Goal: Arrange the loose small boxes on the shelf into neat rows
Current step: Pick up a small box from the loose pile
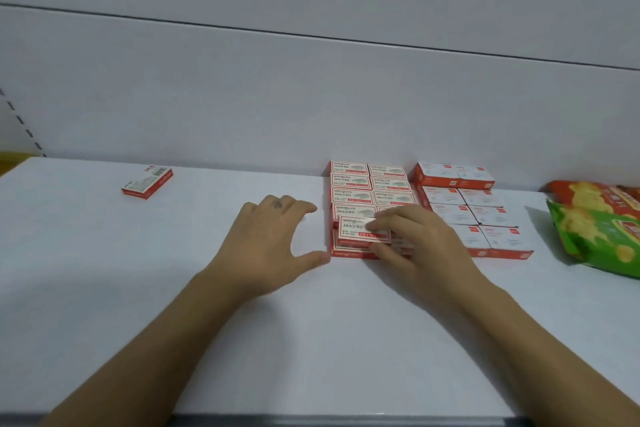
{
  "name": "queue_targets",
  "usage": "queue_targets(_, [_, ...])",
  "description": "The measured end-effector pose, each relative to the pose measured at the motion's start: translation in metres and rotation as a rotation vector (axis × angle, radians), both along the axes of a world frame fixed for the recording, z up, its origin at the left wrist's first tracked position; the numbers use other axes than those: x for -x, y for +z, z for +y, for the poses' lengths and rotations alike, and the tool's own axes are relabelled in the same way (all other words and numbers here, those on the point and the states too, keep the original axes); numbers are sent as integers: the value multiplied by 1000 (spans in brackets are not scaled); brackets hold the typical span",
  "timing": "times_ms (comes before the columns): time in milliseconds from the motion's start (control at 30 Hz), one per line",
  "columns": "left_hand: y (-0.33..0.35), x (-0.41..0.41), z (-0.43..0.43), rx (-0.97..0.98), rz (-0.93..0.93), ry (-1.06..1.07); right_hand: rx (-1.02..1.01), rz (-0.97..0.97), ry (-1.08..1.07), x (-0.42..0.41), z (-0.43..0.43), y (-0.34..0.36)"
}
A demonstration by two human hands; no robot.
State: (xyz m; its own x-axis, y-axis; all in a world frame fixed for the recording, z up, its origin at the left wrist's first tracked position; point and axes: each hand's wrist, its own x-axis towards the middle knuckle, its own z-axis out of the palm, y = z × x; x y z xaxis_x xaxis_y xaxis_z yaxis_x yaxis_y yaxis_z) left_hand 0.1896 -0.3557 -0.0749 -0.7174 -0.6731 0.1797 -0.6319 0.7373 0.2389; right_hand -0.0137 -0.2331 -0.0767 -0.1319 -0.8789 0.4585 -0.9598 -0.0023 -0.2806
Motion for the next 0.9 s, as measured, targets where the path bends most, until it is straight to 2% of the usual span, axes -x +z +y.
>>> queue_targets(100, [-9,-3,0,17,19,21,46,24,-3,-1,-1,-6])
queue_targets(200, [-12,-5,3,52,70,12,6,68,13,0,-6,-8])
queue_targets(433, [-18,0,5,54,-3,-6,-44,33,10,4,-8,-13])
queue_targets(900, [-19,-5,4,132,19,21,-112,123,-57,-8,-7,-2])
